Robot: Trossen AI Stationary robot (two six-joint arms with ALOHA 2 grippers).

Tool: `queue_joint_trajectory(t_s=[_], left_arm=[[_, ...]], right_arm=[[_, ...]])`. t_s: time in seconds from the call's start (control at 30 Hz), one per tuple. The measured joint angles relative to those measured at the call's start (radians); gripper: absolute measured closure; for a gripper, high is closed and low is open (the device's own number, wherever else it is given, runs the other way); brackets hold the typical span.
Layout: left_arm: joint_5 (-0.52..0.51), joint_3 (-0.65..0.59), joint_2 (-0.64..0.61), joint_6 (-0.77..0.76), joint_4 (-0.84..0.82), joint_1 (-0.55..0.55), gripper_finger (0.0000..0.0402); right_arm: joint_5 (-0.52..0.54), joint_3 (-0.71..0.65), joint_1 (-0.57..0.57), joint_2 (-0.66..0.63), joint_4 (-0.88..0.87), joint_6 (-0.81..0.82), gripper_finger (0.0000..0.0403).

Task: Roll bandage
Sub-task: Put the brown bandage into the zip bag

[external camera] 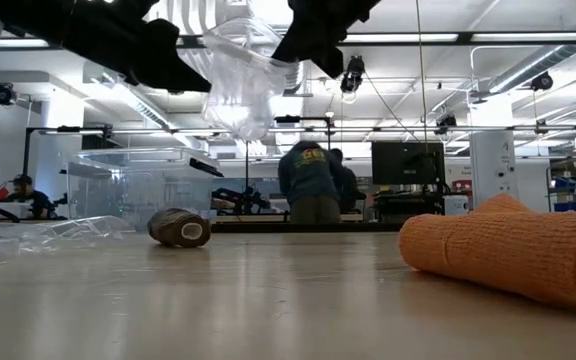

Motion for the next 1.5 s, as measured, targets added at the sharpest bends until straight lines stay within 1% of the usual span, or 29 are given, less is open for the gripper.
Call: queue_joint_trajectory(t_s=[0.1,0.17,0.23,0.43,0.6,0.7,0.73,0.8,0.87,0.93,0.97,1.0,1.1,1.23,1.3,1.37,1.5], left_arm=[[0.000,0.003,0.000,0.002,-0.002,0.004,0.0384],[0.001,0.003,-0.004,0.002,-0.008,0.004,0.0395],[0.004,0.003,-0.011,0.002,-0.010,0.004,0.0398],[0.054,0.003,-0.024,0.000,-0.013,0.003,0.0401],[0.095,0.003,-0.027,-0.032,-0.036,0.003,0.0401],[0.135,0.003,-0.016,-0.066,-0.051,0.003,0.0401],[0.149,0.003,-0.008,-0.074,-0.050,0.003,0.0401],[0.167,0.003,0.009,-0.080,-0.049,0.003,0.0401],[0.168,0.003,0.028,-0.080,-0.043,0.003,0.0401],[0.168,0.004,0.043,-0.076,-0.044,0.003,0.0401],[0.167,0.004,0.048,-0.065,-0.044,0.003,0.0401],[0.166,0.004,0.050,-0.054,-0.050,0.000,0.0401],[0.163,0.004,0.050,-0.008,-0.049,-0.016,0.0394],[0.160,0.004,0.046,0.045,-0.056,-0.045,0.0367],[0.151,0.004,0.044,0.076,-0.068,-0.058,0.0345],[0.120,0.004,0.044,0.104,-0.071,-0.068,0.0319],[0.053,0.004,0.046,0.086,-0.018,-0.062,0.0263]], right_arm=[[0.000,0.000,0.003,-0.001,0.015,-0.018,0.0387],[0.000,0.000,0.005,-0.001,0.017,-0.023,0.0376],[0.000,0.000,0.005,-0.002,0.017,-0.033,0.0365],[0.001,0.000,0.005,-0.017,0.011,-0.074,0.0316],[0.007,0.000,0.005,-0.026,-0.050,-0.141,0.0272],[0.012,0.000,0.005,-0.012,-0.082,-0.170,0.0261],[0.015,-0.002,0.005,0.001,-0.083,-0.166,0.0264],[0.017,-0.019,0.005,0.038,-0.080,-0.147,0.0285],[0.018,-0.030,0.008,0.079,-0.070,-0.112,0.0326],[0.011,-0.030,0.009,0.108,-0.075,-0.072,0.0375],[0.008,-0.030,0.005,0.116,-0.080,-0.052,0.0388],[0.005,-0.030,0.001,0.121,-0.086,-0.028,0.0392],[0.008,-0.030,-0.023,0.125,-0.100,0.025,0.0385],[-0.006,-0.018,-0.040,0.105,-0.099,0.030,0.0398],[-0.026,-0.016,-0.046,0.086,-0.099,0.030,0.0399],[-0.022,-0.014,-0.052,0.075,-0.106,0.032,0.0399],[-0.018,-0.016,-0.054,0.072,-0.128,0.036,0.0401]])
